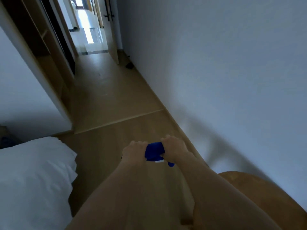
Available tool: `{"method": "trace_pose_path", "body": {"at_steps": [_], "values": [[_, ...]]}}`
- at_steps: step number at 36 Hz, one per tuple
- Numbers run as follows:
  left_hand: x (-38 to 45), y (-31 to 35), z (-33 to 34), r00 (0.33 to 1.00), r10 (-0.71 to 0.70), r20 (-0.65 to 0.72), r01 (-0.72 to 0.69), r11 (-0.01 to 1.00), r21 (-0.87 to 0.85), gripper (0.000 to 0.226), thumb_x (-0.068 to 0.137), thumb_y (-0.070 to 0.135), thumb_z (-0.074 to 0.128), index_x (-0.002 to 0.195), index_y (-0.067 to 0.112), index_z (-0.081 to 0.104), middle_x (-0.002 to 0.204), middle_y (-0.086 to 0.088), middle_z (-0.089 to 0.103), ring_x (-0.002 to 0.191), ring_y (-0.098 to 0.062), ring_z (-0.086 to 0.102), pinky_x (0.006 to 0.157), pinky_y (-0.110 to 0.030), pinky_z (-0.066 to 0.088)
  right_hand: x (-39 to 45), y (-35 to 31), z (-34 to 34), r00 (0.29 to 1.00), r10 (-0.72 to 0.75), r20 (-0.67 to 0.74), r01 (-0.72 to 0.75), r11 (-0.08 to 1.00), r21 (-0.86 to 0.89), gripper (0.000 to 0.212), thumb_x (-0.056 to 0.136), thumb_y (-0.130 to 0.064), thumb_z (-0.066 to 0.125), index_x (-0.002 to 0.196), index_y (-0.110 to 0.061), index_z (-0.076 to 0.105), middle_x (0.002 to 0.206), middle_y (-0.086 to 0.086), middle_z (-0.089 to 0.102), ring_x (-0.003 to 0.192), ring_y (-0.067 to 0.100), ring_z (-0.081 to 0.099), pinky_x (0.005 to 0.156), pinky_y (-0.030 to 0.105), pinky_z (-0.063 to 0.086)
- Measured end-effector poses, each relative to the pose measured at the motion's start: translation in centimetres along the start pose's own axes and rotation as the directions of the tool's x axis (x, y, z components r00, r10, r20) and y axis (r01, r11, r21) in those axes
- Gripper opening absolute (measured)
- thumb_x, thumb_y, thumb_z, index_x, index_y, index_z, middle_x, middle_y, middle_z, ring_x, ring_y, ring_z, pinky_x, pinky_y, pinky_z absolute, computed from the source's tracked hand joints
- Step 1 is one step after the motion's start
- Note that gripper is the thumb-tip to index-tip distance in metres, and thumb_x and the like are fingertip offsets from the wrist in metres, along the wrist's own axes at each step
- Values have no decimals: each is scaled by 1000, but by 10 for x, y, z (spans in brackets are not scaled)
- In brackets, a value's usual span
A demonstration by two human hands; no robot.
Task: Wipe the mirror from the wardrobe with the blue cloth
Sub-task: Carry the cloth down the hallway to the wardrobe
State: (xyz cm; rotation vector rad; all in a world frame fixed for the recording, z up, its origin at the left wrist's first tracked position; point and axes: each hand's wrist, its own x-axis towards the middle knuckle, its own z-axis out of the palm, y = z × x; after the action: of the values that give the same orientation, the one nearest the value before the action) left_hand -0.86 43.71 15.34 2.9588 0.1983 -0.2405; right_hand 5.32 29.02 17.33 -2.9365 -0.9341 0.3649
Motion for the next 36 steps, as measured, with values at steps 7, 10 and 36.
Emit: {"method": "trace_pose_path", "body": {"at_steps": [7, 10, 36], "values": [[33, -76, -16, 999, -28, -18, 28, 1000, -8, 30, 84, 24, 57, 112, 23, 49, 108, 2, 57, 103, -18, 50, 72, -31, 46, 69, -48, -8, 998, -53, 19, 52, 998, 31, 28, 87, -24, 60, 112, -15, 51, 108, 3, 59, 90, 19, 60, 68, 29, 45], [50, -97, -17, 998, -50, -36, 49, 999, -9, 29, 83, 23, 58, 110, 22, 50, 106, 2, 56, 101, -18, 51, 69, -30, 42, 96, -57, -10, 996, -83, 23, 82, 996, 20, 29, 89, -26, 59, 114, -15, 50, 110, 3, 59, 94, 20, 60, 75, 31, 49], [397, -187, -103, 970, -213, -113, 216, 976, 14, 34, 84, 28, 58, 117, 28, 49, 111, 3, 58, 103, -19, 53, 67, -29, 37, 471, 16, -116, 953, -302, -12, 301, 953, -32, 30, 87, -25, 59, 115, -16, 52, 111, 2, 59, 97, 20, 59, 78, 32, 50]]}}
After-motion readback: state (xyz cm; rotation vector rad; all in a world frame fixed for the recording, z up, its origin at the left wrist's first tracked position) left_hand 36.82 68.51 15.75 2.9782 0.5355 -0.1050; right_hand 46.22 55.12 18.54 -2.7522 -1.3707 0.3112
